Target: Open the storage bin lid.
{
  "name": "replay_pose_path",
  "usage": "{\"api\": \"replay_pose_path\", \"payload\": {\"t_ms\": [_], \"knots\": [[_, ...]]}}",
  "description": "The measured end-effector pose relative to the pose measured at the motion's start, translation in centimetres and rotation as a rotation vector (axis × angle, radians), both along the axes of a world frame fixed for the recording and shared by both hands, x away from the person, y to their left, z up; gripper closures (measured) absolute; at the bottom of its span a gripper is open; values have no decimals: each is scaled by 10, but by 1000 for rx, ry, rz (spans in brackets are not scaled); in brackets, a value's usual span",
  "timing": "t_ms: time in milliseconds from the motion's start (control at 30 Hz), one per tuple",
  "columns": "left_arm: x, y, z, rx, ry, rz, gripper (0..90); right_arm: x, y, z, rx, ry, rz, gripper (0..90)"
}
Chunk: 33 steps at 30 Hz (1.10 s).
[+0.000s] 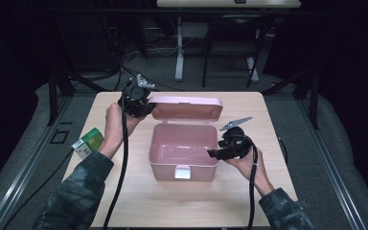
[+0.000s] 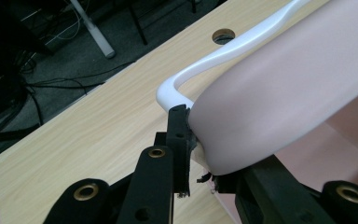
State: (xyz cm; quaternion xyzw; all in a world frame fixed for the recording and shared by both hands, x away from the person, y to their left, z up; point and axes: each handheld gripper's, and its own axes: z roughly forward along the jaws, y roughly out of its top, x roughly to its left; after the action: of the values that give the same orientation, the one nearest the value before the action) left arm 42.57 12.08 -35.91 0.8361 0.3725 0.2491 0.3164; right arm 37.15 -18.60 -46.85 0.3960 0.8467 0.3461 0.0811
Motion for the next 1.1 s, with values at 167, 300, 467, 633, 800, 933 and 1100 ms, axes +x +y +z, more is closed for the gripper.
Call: {"api": "replay_pose_path", "payload": {"t_ms": [167,300,467,633,800,933,1100], "knots": [[6,0,2,5,11,-5,806,-2,2,-7,-28,-1,-19,467],[12,0,3,-2,26,-4,806,-2,4,-8,-47,-21,-4,457],[17,0,3,-4,32,2,804,-3,7,-16,-78,-19,-5,457],[22,0,4,4,34,3,802,-3,6,-15,-77,-27,-12,486],[30,0,4,7,39,4,798,-4,7,-15,-86,-35,-20,489],[37,0,4,-1,53,6,797,-5,8,-16,-87,-33,-23,484],[46,-1,3,3,61,15,795,-5,8,-16,-94,-39,-19,484]]}}
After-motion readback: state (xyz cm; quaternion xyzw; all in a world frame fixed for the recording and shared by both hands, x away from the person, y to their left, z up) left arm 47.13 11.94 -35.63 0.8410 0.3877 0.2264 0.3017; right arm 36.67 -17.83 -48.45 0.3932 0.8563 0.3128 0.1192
